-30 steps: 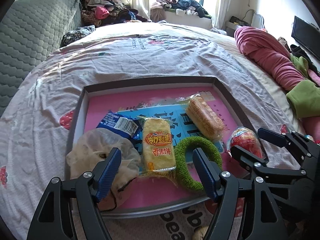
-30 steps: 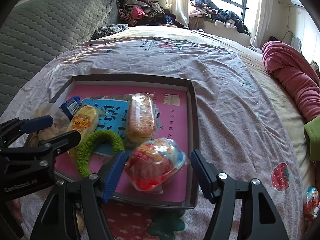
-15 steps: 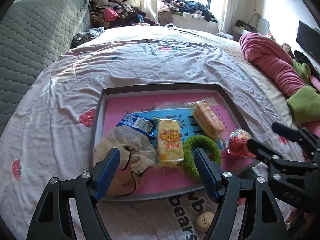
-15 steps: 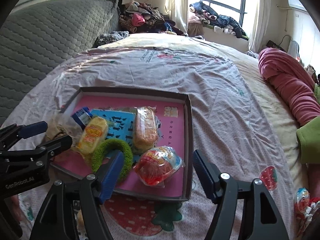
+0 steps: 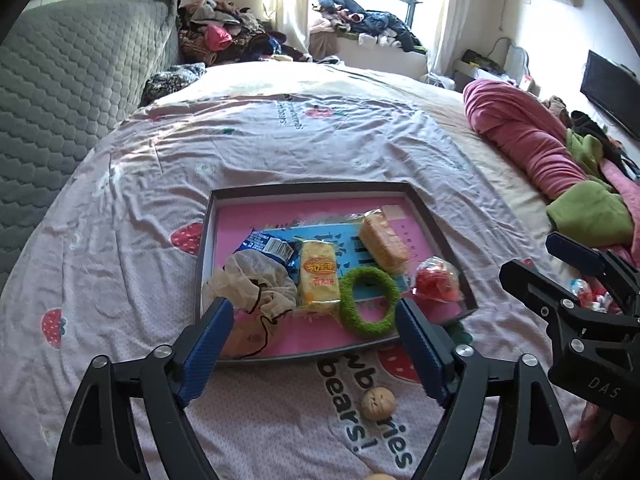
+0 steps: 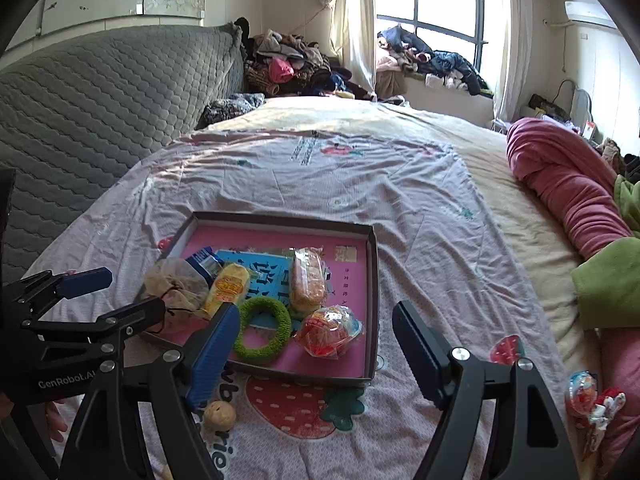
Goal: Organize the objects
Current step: 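Withdraw both tools from the tray toward the two walnuts on the sheet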
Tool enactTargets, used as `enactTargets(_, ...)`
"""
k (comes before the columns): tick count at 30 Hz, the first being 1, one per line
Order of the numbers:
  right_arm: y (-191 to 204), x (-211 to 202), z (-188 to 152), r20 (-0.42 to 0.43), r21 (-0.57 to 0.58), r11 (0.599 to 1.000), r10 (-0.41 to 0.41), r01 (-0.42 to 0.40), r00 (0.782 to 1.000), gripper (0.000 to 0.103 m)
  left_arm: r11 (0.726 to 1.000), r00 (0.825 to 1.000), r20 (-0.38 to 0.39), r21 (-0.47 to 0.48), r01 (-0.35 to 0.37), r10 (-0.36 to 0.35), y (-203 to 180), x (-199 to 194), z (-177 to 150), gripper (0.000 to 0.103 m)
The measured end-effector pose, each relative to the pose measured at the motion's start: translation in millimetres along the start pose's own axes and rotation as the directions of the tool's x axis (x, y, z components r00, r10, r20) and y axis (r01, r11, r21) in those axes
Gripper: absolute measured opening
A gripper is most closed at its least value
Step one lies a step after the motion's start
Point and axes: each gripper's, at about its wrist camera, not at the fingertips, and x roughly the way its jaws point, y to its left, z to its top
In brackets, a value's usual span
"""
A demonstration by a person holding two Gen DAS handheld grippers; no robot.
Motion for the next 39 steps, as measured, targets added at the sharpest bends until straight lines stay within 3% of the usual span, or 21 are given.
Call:
enactTargets(12,12.1,-65.8,1.3,0.067,-0.021,1.000,0.004,-0.002,0.998,0.083,1.000,1.000,0.006,0.016,-0.027,0.027,-6.7,-45.5,-19.5,0.088)
enactTargets(15,15.0,-78.0,-1.1,0.075,-0.028,1.000,0.006,-0.004,0.997,0.084,0.999,0.999,0.009,0.027,-0.041,0.041,-9.6,-55.5,-27.3,0.103)
enactTargets(39,31.0,-134.3,-36.6,0.077,-0.061,0.998,0.036,-0.031,0.996,0.090,0.995,0.997,-0.027,0.069,-0.076,0.078,-33.3,-95.5,-100.4,0.103)
